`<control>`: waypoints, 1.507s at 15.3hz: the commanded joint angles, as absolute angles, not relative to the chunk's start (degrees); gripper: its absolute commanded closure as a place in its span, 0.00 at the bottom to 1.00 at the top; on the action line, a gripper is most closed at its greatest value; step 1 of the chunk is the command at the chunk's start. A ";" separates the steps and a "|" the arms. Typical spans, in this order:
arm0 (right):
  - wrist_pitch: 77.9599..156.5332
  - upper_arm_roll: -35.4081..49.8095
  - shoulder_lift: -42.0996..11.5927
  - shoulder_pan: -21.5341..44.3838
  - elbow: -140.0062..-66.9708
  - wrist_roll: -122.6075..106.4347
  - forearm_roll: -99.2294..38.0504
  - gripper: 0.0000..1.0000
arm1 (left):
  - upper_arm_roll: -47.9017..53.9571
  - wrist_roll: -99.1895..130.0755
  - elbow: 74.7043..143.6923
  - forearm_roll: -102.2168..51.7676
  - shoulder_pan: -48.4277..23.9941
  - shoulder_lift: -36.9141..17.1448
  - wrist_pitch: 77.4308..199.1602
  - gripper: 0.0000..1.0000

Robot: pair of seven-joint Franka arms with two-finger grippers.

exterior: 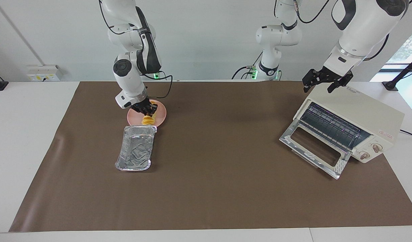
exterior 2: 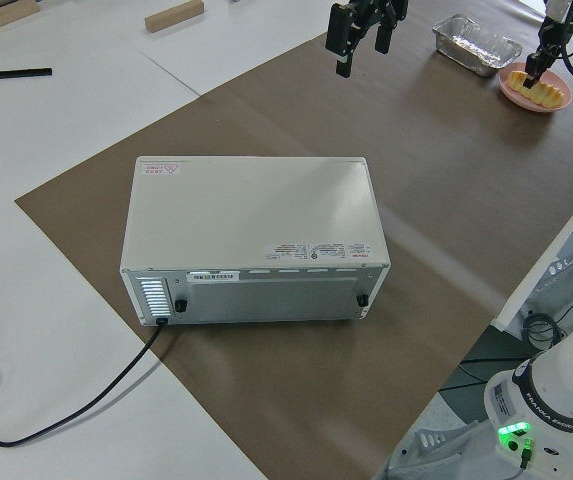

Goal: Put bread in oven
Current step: 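Lift the bread with the right gripper and place it in the foil tray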

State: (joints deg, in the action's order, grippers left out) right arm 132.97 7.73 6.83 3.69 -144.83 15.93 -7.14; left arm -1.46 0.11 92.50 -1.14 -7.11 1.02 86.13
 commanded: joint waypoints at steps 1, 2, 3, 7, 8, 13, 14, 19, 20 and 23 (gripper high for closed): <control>128.97 7.65 7.99 3.87 -142.31 16.52 -7.82 1.00 | -1.49 0.53 93.25 -1.93 -6.86 2.02 86.84 0.00; 124.15 7.56 9.22 3.95 -140.29 16.61 -7.82 1.00 | -1.49 0.53 93.25 -1.93 -6.86 2.11 86.84 0.00; 119.58 7.56 10.36 4.04 -138.10 16.79 -7.82 1.00 | -1.49 0.53 93.25 -1.93 -6.86 2.11 86.84 0.00; 111.71 7.56 10.82 3.43 -129.31 14.78 -7.74 1.00 | -1.49 0.53 93.25 -1.93 -6.86 2.11 86.84 0.00; 113.01 7.47 9.59 3.25 -128.42 13.29 -7.73 1.00 | -1.49 0.53 93.25 -1.93 -6.86 2.11 86.84 0.00; 120.13 7.30 -2.08 0.00 -118.67 8.45 -6.77 1.00 | -1.49 0.53 93.25 -1.93 -6.86 2.02 86.84 0.00; 121.45 7.29 -4.98 -0.44 -116.39 7.39 -6.68 1.00 | -1.49 0.53 93.25 -1.93 -6.86 2.11 86.84 0.00; 128.84 7.29 -12.38 -0.96 -114.00 6.94 -4.75 1.00 | -1.49 0.53 93.25 -1.93 -6.86 2.11 86.84 0.00; 130.24 7.29 -13.61 -1.05 -113.56 7.03 -4.75 1.00 | -1.49 0.53 93.25 -1.93 -6.86 2.11 86.84 0.00; 132.62 7.29 -15.55 -0.53 -113.90 7.64 -4.83 1.00 | -1.49 0.53 93.25 -1.93 -6.86 2.11 86.84 0.00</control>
